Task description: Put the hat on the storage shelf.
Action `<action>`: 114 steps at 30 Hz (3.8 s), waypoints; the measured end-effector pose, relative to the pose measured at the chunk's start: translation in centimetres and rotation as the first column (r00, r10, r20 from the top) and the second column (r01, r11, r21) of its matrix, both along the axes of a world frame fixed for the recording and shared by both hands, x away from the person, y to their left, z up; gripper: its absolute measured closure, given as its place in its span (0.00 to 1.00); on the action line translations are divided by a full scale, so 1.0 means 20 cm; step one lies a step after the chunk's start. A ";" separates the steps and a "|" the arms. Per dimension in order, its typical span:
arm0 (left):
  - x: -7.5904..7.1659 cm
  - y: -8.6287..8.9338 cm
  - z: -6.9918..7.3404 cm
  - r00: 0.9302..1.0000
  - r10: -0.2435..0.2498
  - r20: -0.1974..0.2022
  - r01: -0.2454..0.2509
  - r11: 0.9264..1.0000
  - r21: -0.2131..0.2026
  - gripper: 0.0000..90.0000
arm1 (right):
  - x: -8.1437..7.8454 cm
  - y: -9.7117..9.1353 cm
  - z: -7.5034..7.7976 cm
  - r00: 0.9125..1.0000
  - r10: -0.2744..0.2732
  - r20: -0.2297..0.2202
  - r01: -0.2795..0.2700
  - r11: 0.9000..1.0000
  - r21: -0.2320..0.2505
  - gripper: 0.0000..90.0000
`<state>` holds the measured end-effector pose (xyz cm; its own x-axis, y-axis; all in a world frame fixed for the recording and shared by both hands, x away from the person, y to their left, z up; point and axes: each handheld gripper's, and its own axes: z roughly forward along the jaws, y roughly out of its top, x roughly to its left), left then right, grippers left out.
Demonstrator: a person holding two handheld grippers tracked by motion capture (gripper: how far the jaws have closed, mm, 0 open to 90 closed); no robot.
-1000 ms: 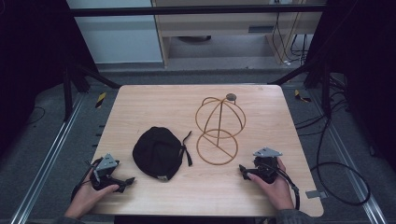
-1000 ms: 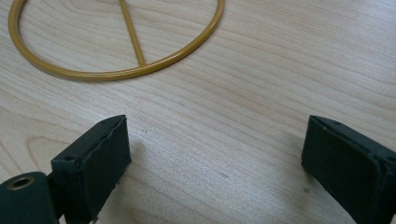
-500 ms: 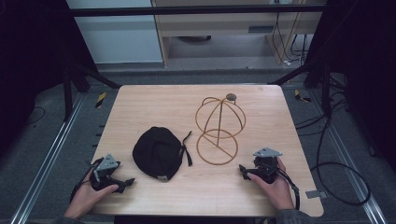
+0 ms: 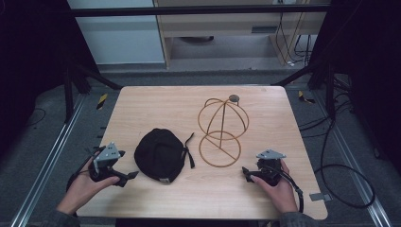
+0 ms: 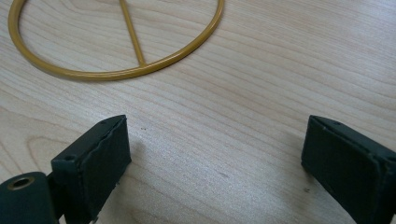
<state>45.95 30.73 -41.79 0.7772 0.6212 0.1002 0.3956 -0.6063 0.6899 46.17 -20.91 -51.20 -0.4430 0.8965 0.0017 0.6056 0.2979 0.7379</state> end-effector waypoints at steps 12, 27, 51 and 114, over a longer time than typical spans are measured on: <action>0.21 -0.26 0.28 0.999 -0.040 -0.019 0.042 0.994 0.097 0.04 | 0.00 0.00 0.00 1.000 0.000 0.001 0.000 1.000 -0.004 0.09; 0.34 -0.54 0.39 0.993 -0.097 -0.069 0.111 0.964 0.243 0.06 | 0.00 0.00 0.00 1.000 0.005 0.001 -0.005 1.000 -0.005 0.08; 0.43 -0.62 0.31 0.990 -0.057 -0.131 0.099 0.933 0.346 0.09 | 0.00 0.00 0.00 1.000 0.006 0.000 -0.006 1.000 -0.005 0.09; 0.36 -0.47 0.33 0.977 -0.083 -0.195 0.135 0.953 0.272 0.81 | 0.00 0.00 0.00 1.000 0.006 0.001 -0.006 1.000 -0.004 0.08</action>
<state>53.22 21.42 -35.21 0.8601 0.4977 0.1122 0.4168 -0.8122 0.4081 46.19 -20.98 -51.21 -0.4486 0.8938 -0.0024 0.6032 0.3047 0.7371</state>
